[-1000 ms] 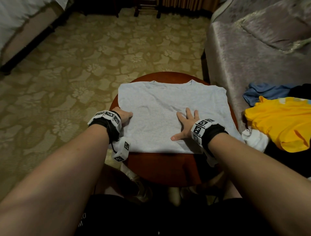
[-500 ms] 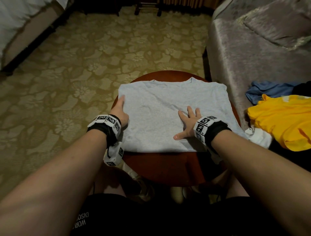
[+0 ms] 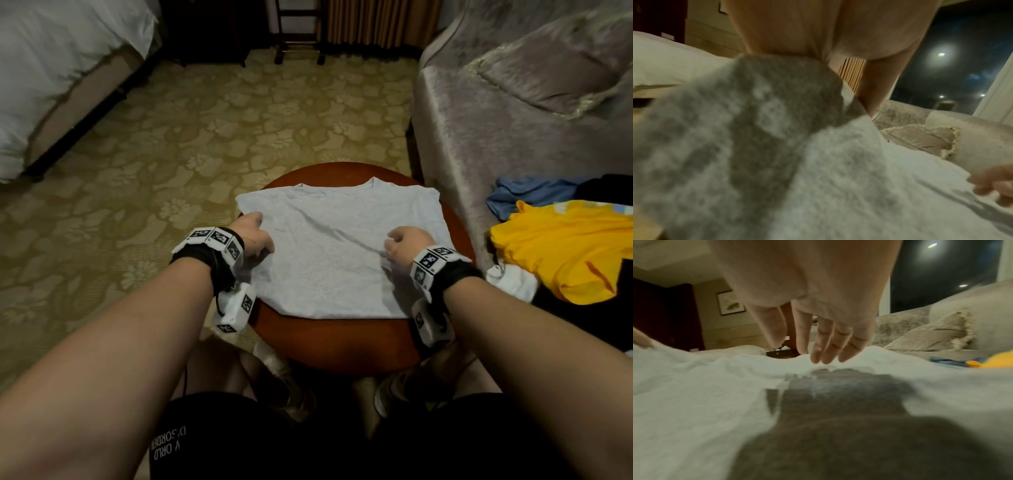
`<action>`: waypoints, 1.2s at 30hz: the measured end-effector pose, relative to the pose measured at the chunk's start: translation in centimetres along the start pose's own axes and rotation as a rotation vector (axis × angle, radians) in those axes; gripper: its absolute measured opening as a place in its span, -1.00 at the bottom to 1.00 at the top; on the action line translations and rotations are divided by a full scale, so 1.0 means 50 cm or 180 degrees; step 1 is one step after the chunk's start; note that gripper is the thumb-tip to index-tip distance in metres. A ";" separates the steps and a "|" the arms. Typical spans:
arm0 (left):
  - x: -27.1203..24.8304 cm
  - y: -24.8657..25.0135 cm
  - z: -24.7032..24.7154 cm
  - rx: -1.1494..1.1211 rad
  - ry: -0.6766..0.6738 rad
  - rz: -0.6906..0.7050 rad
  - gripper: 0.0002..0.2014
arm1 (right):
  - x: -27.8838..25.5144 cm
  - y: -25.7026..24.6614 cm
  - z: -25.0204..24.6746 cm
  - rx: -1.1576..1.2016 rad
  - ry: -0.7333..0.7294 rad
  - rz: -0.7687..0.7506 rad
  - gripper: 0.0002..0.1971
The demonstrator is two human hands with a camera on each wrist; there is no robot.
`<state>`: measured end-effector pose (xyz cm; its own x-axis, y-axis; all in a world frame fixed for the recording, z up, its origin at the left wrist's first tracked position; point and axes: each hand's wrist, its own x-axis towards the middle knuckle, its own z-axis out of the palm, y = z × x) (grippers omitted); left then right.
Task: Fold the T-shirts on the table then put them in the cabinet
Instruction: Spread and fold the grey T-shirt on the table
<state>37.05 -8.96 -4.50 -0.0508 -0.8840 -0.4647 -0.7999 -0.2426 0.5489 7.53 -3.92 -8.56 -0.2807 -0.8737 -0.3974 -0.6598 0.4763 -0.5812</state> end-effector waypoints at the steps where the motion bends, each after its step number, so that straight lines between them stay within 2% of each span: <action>1: -0.004 0.017 -0.003 0.0005 0.0012 0.0027 -0.32 | -0.002 0.011 -0.018 0.0074 0.0136 0.0076 -0.77; 4: -0.018 0.074 -0.005 0.0095 0.0003 0.0069 -0.56 | 0.003 0.049 -0.064 0.0423 0.0357 0.0191 -0.85; 6: -0.034 0.120 0.004 0.0148 -0.0001 0.0075 -0.58 | 0.003 0.074 -0.078 0.0553 0.0149 0.0320 -0.80; 9: -0.055 0.194 0.029 0.0234 0.0020 0.0158 -0.38 | 0.001 0.111 -0.073 0.1325 -0.0394 0.0793 -0.70; 11: -0.061 0.243 0.052 0.0375 0.0013 0.0232 -0.27 | -0.002 0.127 -0.076 0.1841 -0.0439 0.0959 -0.66; 14: -0.059 0.312 0.096 0.0659 -0.0018 0.0341 -0.26 | 0.002 0.137 -0.089 0.2360 -0.0515 0.1030 -0.61; 19: -0.063 0.422 0.190 0.1201 -0.0177 0.0538 -0.21 | 0.011 0.157 -0.101 0.2575 -0.0764 0.0958 -0.37; 21: -0.071 0.455 0.245 0.0883 -0.0434 0.0741 -0.20 | 0.018 0.167 -0.101 0.2741 -0.0869 0.0949 -0.29; 23: -0.079 0.473 0.296 -0.0191 -0.0870 0.0655 -0.21 | 0.024 0.171 -0.109 0.2994 -0.0924 0.0932 -0.23; 24: -0.079 0.476 0.313 -0.0579 -0.0947 0.0551 -0.28 | 0.029 0.172 -0.114 0.2996 -0.0804 0.0857 -0.23; 26: -0.074 0.469 0.319 -0.0860 -0.0831 0.0332 -0.48 | 0.025 0.168 -0.130 0.2521 -0.0371 0.0747 -0.31; 28: -0.067 0.445 0.313 -0.0809 -0.0663 0.0145 -0.62 | 0.021 0.170 -0.131 0.2198 -0.0556 0.0603 -0.35; 29: -0.064 0.428 0.312 -0.0549 -0.0613 0.0128 -0.66 | 0.024 0.172 -0.130 0.1955 -0.0754 0.0616 -0.37; 31: -0.055 0.395 0.314 0.0408 -0.0594 0.0287 -0.67 | 0.026 0.174 -0.127 0.1418 -0.0841 0.0654 -0.44; 33: -0.047 0.362 0.326 0.1364 -0.0716 0.0490 -0.59 | 0.025 0.167 -0.130 0.0998 -0.0815 0.0608 -0.48; 36: -0.027 0.315 0.359 0.1811 -0.0806 0.0634 -0.44 | 0.013 0.156 -0.132 0.0714 -0.0724 0.0590 -0.49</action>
<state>13.78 -4.43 -7.70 -0.3145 -0.7519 -0.5795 -0.9486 0.2270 0.2203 -2.40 -1.42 -8.69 -0.2023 -0.7382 -0.6435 -0.4359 0.6563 -0.6158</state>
